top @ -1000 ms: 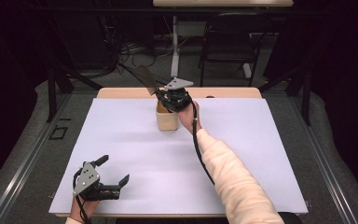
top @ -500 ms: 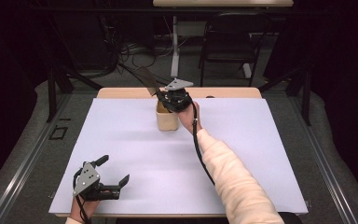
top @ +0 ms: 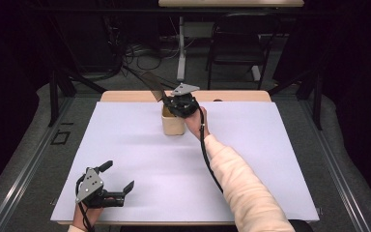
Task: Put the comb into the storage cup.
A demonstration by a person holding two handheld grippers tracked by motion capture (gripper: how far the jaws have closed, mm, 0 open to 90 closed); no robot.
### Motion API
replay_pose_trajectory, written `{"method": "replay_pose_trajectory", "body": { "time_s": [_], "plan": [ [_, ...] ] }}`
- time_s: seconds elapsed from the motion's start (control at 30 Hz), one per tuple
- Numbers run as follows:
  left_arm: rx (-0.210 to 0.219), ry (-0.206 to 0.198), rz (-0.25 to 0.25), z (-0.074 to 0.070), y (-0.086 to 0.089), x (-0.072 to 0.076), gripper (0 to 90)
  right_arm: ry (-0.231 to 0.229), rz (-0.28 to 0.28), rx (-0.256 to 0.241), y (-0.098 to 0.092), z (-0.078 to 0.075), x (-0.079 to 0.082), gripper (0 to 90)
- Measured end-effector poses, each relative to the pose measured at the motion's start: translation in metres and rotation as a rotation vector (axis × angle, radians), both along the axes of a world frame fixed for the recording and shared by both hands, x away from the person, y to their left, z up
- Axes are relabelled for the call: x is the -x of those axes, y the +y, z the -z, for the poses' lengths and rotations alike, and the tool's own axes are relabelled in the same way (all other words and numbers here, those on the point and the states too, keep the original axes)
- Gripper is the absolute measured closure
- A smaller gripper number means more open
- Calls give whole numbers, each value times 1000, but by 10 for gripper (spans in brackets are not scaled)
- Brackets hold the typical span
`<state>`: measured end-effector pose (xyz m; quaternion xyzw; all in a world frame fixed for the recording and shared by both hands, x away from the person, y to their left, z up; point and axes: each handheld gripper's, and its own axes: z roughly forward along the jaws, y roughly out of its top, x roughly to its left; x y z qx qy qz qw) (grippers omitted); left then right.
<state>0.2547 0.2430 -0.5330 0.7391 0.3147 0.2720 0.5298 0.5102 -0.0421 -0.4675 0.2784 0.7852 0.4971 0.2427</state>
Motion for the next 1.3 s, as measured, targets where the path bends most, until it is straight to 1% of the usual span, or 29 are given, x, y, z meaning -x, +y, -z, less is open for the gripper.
{"method": "replay_pose_trajectory", "body": {
  "time_s": [0.47,0.67,1.3],
  "plan": [
    [1,0,1,0,0,0,5,4,0,8,0,2,-1,718],
    [1,-1,2,0,0,0,5,14,0,10,0,4,-2,718],
    [2,-1,2,0,0,0,6,44,-12,37,1,8,-3,718]
  ]
}}
